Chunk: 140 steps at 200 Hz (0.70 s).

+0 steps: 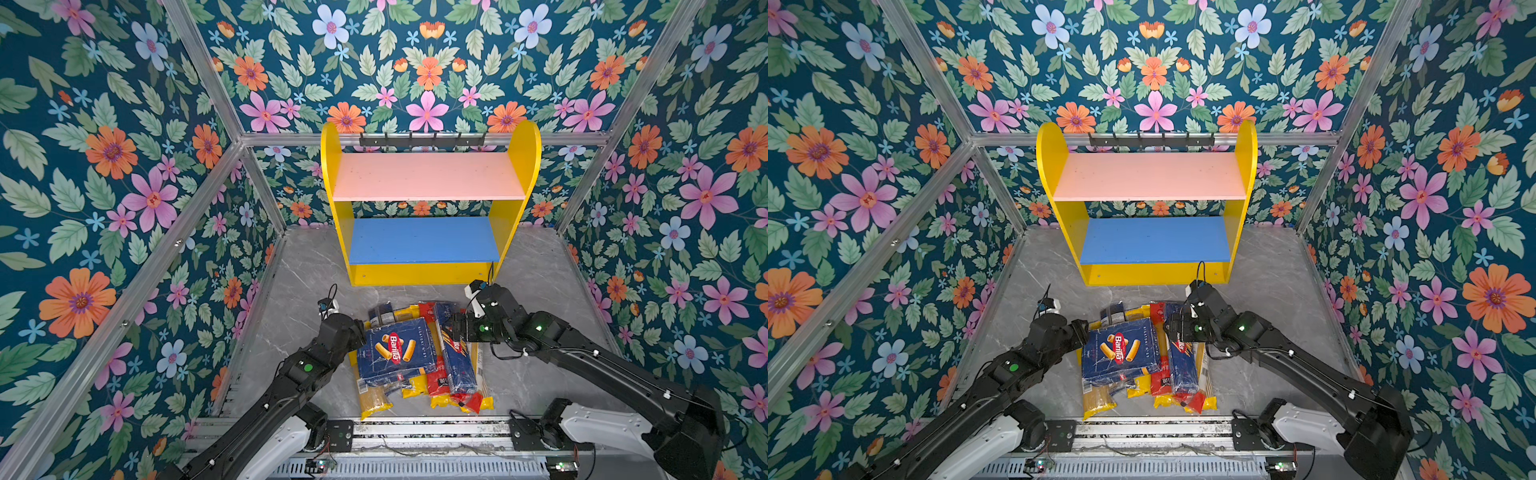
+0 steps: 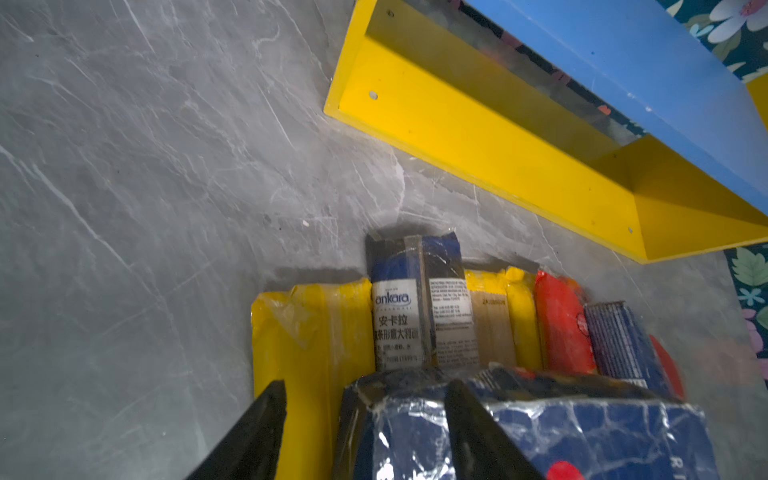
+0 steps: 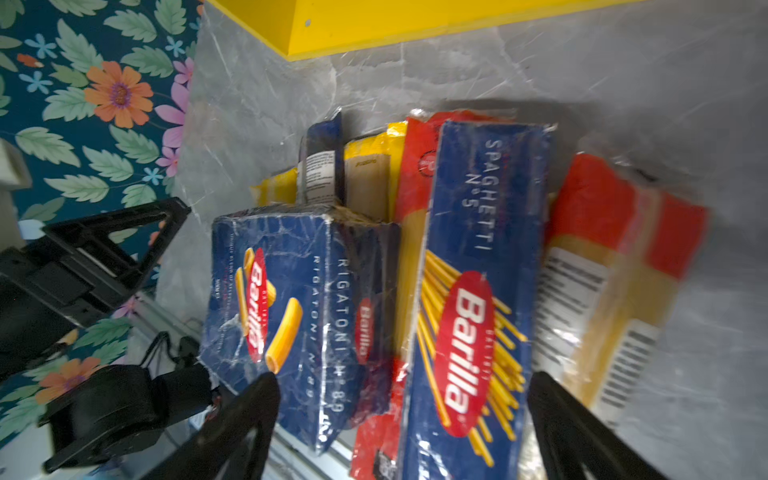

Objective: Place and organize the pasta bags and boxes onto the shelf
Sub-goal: 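Reach both grippers toward the blue Barilla rigatoni box on the pile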

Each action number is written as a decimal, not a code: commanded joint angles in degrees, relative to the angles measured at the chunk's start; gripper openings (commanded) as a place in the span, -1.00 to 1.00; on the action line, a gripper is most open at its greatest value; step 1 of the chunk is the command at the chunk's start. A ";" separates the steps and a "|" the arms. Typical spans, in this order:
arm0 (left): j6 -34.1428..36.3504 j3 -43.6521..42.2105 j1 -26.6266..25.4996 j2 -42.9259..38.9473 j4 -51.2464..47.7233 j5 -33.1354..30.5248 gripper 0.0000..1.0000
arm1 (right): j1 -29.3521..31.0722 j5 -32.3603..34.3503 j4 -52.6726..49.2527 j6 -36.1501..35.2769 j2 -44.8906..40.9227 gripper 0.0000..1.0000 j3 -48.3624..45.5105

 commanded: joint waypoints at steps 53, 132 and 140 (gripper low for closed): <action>-2.97 -0.05 -0.60 1.10 -1.12 7.75 -0.20 | 3.91 -9.63 8.10 1.64 15.37 0.93 5.67; -4.27 -1.93 -1.40 2.81 -1.37 9.60 -0.22 | 3.97 -10.44 5.99 2.34 20.32 0.99 6.42; -4.50 -2.21 -1.48 2.72 -1.46 9.60 -0.22 | 4.02 -10.92 6.16 2.63 20.91 0.99 6.52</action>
